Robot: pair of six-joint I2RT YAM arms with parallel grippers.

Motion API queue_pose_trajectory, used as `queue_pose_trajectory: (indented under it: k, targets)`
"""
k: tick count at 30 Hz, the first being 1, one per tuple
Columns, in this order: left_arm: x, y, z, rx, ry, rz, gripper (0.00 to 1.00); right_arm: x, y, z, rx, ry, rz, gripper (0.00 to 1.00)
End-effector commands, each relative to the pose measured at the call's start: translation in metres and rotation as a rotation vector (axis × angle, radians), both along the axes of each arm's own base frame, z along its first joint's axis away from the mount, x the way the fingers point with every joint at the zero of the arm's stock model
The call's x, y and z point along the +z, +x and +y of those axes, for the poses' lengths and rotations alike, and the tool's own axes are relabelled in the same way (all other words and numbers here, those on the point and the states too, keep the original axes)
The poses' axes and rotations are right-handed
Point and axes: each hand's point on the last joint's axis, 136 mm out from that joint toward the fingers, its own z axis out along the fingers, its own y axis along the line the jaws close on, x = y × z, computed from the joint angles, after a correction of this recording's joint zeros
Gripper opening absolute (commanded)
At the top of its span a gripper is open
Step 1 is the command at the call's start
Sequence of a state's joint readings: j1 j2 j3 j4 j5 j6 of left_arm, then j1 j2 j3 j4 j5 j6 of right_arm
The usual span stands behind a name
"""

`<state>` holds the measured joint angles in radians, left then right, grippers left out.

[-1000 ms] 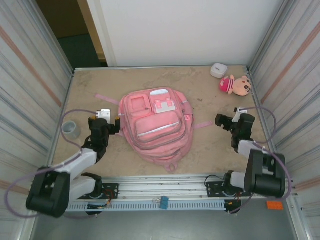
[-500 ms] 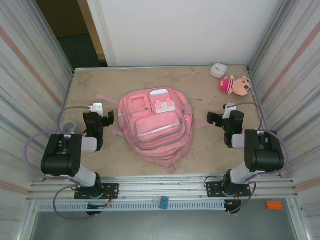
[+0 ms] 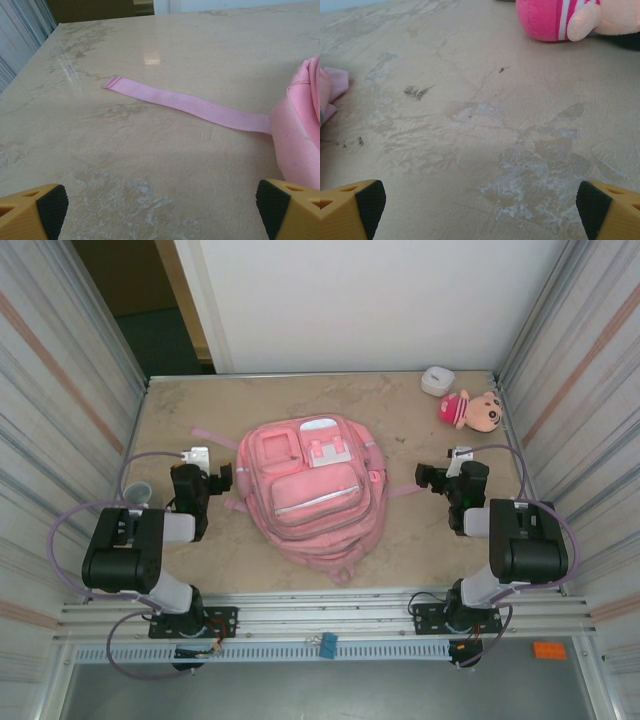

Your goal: Pack the student bag

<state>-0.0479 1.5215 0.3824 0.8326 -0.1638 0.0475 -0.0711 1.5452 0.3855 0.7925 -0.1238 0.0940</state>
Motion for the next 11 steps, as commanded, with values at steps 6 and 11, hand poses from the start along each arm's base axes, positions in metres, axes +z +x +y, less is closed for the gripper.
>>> queue_pose_trajectory:
  k: [6, 11]
  targets:
    - [0.006, 0.0022, -0.0026, -0.006, -0.016, -0.016, 0.99, 0.0114, 0.0073, -0.0021, -0.006, -0.03, -0.039, 0.99]
    - [0.0076, 0.0023, -0.0067, -0.028, -0.008, -0.027, 0.99, 0.0118, 0.0076, -0.0016, -0.004, -0.029, -0.04, 0.99]
